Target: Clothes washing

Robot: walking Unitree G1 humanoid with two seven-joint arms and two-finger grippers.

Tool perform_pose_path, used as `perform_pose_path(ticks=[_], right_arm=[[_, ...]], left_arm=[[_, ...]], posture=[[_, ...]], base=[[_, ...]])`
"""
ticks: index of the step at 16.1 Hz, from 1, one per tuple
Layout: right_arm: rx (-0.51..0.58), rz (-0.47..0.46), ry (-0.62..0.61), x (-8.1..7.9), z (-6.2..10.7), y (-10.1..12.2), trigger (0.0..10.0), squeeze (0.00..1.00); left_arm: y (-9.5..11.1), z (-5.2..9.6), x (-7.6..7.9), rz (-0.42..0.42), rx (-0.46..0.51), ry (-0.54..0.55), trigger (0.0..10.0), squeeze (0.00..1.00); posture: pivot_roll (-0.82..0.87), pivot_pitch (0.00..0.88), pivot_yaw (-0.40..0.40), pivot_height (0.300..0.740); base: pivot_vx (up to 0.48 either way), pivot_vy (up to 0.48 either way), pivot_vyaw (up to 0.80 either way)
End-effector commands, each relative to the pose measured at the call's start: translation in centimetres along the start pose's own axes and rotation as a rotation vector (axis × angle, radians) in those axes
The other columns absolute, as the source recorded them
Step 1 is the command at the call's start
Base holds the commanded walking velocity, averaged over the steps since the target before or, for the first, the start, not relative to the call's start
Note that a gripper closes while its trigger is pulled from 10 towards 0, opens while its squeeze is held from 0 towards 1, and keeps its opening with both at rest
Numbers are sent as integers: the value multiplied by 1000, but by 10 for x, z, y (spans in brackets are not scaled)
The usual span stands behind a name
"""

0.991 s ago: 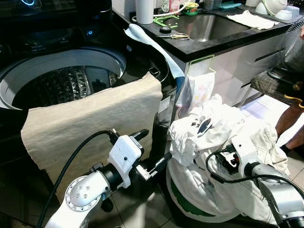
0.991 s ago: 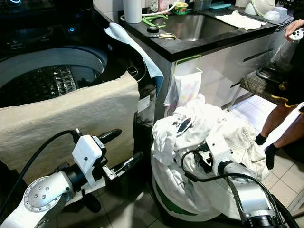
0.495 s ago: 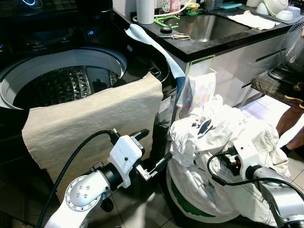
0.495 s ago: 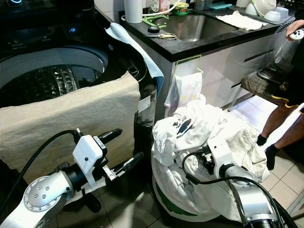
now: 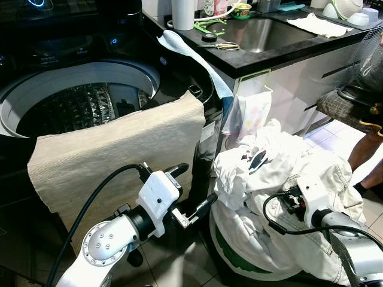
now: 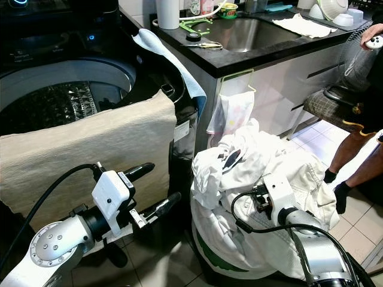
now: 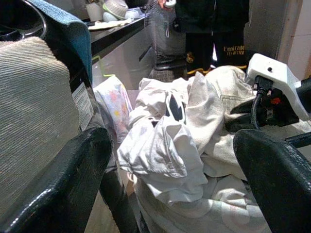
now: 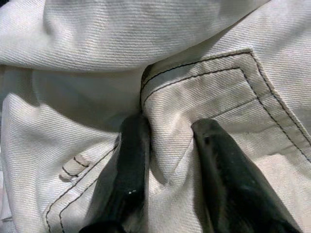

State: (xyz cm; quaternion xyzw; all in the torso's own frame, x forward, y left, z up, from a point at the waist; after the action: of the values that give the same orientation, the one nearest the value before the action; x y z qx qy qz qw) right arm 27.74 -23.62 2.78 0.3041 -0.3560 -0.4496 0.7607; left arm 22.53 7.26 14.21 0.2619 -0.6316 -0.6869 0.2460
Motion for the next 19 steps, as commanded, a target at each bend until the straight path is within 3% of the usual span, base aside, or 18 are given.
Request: perform_pose_path(ticks=[1, 7, 13, 15, 16, 19], right_arm=[[-19, -18, 25, -5, 2, -6, 0, 0], [-1, -33, 18, -3, 9, -4, 0, 0], [104, -23, 67, 4, 42, 27, 0, 0], [201, -35, 100, 11, 59, 51, 0, 0], [343, -37, 140, 21, 81, 88, 0, 0], [514, -7, 197, 26, 100, 137, 0, 0]], left_arm=[[2, 0, 1, 4, 5, -6, 10000, 0], [2, 0, 2, -9, 5, -3, 10000, 0], [4, 1, 1, 6, 17, 5, 10000, 0], [8, 3, -3, 10, 36, 20, 10000, 0], [15, 5, -9, 13, 63, 43, 10000, 0], [30, 4, -24, 18, 122, 86, 10000, 0]], posture=[[-21, 0, -4, 719], [-22, 0, -6, 719], [-26, 0, -7, 719], [-27, 0, -5, 719], [-31, 0, -3, 719], [-34, 0, -2, 719]], base=[[0, 0, 0], [0, 0, 0], [0, 0, 0], [0, 0, 0], [0, 0, 0], [0, 0, 0]])
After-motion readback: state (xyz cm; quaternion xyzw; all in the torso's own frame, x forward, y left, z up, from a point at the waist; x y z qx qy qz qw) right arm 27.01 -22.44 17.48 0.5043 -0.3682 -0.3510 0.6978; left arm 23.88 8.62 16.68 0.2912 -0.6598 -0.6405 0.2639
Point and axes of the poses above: a point about 5 cm out from each wrist's last joint towards the gripper, its own z axis pointing back from the gripper into the wrist, its own y axis along the axis of the wrist's last joint, x = y × z, the point moved 4 cm from there along -z, pointing out of the wrist towards the gripper, and after that the axes turned 6 degrees about z, right-handed, at the moved point
